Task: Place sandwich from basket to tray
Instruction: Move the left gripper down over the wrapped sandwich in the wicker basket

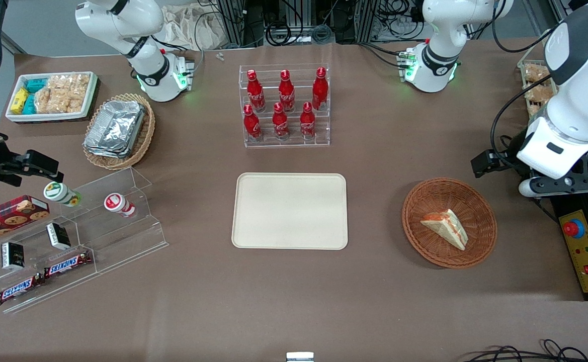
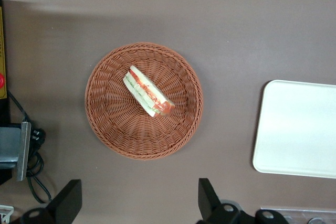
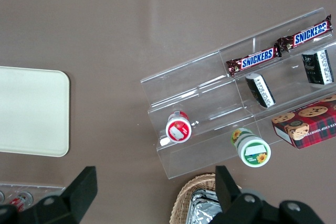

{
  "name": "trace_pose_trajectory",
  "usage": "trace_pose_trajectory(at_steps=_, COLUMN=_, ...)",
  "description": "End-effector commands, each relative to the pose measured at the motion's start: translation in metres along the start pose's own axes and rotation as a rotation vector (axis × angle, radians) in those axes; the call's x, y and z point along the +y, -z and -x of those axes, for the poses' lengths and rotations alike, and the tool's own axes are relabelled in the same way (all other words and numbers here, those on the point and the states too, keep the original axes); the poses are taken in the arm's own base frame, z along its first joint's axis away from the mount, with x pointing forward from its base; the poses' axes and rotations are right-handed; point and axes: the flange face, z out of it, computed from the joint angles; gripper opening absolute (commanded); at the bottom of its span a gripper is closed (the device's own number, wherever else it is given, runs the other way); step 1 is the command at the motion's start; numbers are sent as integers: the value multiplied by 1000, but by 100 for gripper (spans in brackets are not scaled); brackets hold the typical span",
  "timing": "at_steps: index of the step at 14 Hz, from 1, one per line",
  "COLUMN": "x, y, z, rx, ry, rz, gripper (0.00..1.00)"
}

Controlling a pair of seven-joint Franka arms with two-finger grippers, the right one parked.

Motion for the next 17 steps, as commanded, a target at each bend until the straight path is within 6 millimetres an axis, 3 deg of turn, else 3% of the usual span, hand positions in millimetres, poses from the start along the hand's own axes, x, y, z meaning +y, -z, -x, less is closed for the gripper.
trace_pose_trajectory(at_steps=1, x=-3, y=1, z=-3, rx=-21, ry=-27, rz=-12, gripper=99)
trace_pose_trajectory(at_steps=3, x=-7, y=5, z=-8, rx=-8, ry=-22, rz=-30, gripper=99)
trace_pose_trajectory(at_steps=5, x=-6, y=-6, z=-9, rx=-27, ry=-33, rz=-35, gripper=99)
trace_pose_trajectory(at_steps=8, x=-6, y=-53, z=-8, rx=-31, ry=13, rz=-41, gripper=98)
trace_pose_trajectory(at_steps=17, x=-9, y=-193, z=12, rx=58, ry=402, rz=-49, gripper=99)
